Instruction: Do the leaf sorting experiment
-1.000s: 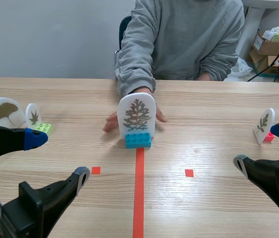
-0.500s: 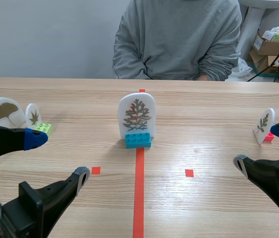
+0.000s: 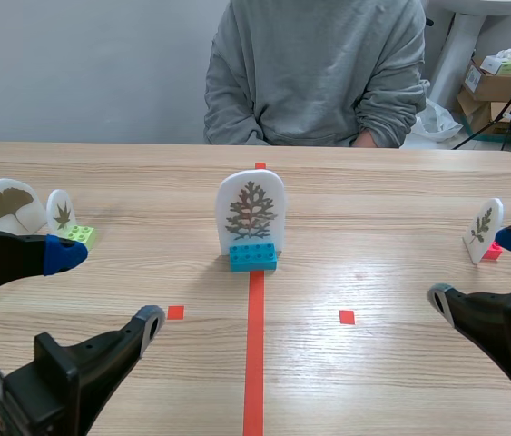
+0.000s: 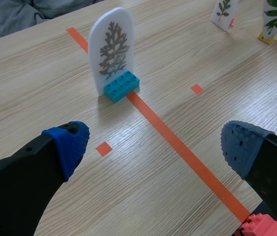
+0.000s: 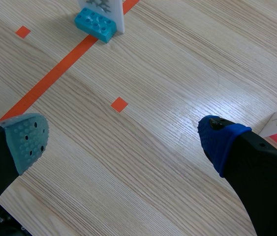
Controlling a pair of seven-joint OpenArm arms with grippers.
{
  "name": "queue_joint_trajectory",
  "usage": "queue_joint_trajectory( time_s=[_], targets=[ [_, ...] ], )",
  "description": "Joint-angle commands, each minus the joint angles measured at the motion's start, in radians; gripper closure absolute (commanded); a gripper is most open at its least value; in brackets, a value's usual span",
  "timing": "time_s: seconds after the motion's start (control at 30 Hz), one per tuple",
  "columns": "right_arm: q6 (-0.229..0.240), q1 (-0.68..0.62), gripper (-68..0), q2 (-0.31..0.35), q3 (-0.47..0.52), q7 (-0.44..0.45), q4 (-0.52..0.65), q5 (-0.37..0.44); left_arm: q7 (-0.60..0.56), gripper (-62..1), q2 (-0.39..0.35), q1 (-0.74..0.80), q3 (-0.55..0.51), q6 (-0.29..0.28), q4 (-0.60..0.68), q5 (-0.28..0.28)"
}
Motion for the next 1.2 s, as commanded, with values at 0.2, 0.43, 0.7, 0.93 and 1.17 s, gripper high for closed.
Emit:
queue_joint_trajectory(
  time_s=[0.2,0.43,0.7,0.93,1.17],
  targets=[
    [0.008,0.009,-63.0,0.016,0.008,0.012,0.005,0.01,-0.014,-57.2,0.002,0.0,0.001,0.002,0.023,-0.01],
    [0.008,0.009,-63.0,0.016,0.008,0.002,0.005,0.01,-0.014,-57.2,0.002,0.0,0.001,0.002,0.023,-0.01],
    [0.008,0.01,-63.0,0.016,0.008,-0.035,0.005,-0.019,-0.014,-57.2,0.002,0.0,0.001,0.002,0.023,-0.01],
    [0.008,0.109,-63.1,0.016,0.008,-0.05,-0.034,-0.147,-0.014,-57.2,0.002,0.0,0.001,0.002,0.023,-0.01],
    [0.008,0.333,-64.3,0.016,-0.061,-0.05,-0.227,-0.213,-0.014,-57.2,0.003,0.0,0.001,0.002,0.023,-0.01]
  ],
)
